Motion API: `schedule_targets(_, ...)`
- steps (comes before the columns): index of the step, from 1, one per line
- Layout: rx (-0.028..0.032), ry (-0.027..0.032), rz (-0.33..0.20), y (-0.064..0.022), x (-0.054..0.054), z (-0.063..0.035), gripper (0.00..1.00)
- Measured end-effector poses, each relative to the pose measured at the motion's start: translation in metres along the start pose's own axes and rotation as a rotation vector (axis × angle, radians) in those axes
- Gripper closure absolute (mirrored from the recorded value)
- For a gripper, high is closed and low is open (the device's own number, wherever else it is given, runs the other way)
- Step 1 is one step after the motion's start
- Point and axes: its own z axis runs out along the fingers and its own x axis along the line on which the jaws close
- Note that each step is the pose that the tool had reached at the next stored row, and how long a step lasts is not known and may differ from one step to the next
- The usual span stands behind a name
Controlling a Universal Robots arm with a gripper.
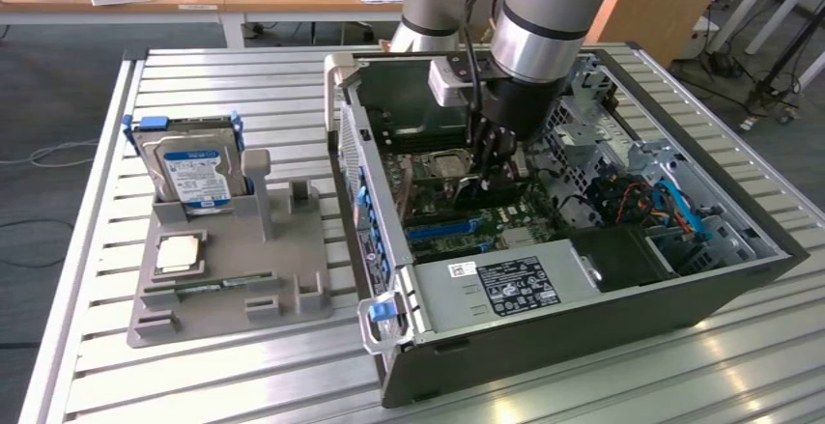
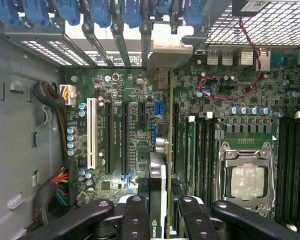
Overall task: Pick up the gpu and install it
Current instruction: 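Pick up the gpu and move the gpu toward the slot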
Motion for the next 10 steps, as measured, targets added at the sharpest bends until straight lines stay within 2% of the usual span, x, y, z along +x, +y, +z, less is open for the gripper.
schedule_targets(6,0.0003,0.0001,0.000,0.0013,0.0002,0.0080,0.73)
schedule_targets(10,0.0002,0.0003,0.000,0.0014,0.0002,0.0080,0.73)
